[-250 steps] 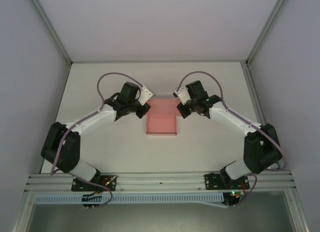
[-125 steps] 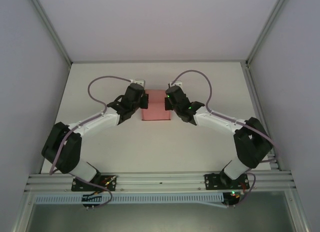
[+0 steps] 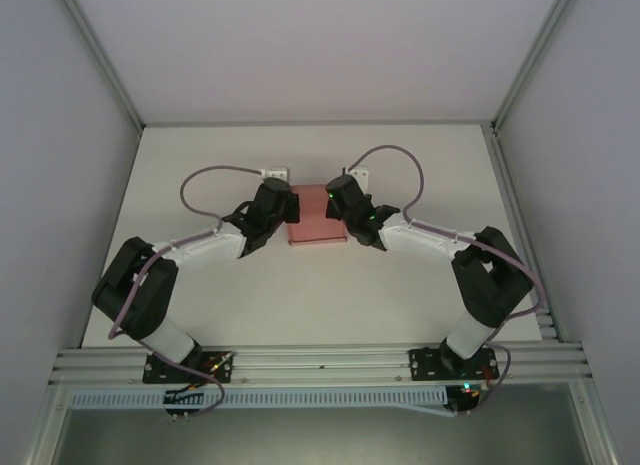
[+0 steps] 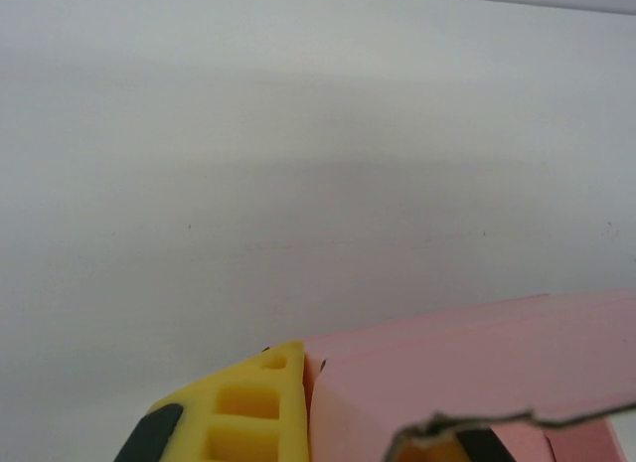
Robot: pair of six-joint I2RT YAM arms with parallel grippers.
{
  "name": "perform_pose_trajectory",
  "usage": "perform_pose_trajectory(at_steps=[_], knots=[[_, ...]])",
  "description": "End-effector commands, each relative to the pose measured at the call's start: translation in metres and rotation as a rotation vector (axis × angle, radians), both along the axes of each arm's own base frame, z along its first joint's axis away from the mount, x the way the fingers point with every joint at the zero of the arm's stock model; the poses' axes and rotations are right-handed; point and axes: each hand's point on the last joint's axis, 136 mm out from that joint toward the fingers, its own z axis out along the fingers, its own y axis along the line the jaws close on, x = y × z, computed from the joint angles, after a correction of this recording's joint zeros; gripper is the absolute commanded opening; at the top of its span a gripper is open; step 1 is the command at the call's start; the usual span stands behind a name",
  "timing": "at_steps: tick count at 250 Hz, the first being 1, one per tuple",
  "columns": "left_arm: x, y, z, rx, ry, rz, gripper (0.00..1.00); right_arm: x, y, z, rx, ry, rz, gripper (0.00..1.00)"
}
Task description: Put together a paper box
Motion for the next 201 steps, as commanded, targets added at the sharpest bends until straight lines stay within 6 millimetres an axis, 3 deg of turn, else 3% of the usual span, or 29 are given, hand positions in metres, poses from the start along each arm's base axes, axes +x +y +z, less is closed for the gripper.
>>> perform_pose_trajectory(at_steps=[1,114,152,201], knots=[[0.004,0.001,0.006,-0.099,-0.036,0.044,0.02,-0.004,-0.010,-0.008,0.018,-0.022,-0.057,0.00],[-0.050,-0.008,0.001,-0.230,-0.194,-0.078,0.12,-0.045,-0.006,-0.024,-0.125,-0.136,0.062,0.00],[-0.069,-0.005,-0.013,-0.226,-0.214,-0.101,0.15,-0.059,-0.012,-0.036,-0.153,-0.157,0.068,0.00],[-0.090,-0.005,-0.024,-0.243,-0.213,-0.168,0.27,-0.079,-0.019,-0.045,-0.176,-0.201,0.113,0.00]])
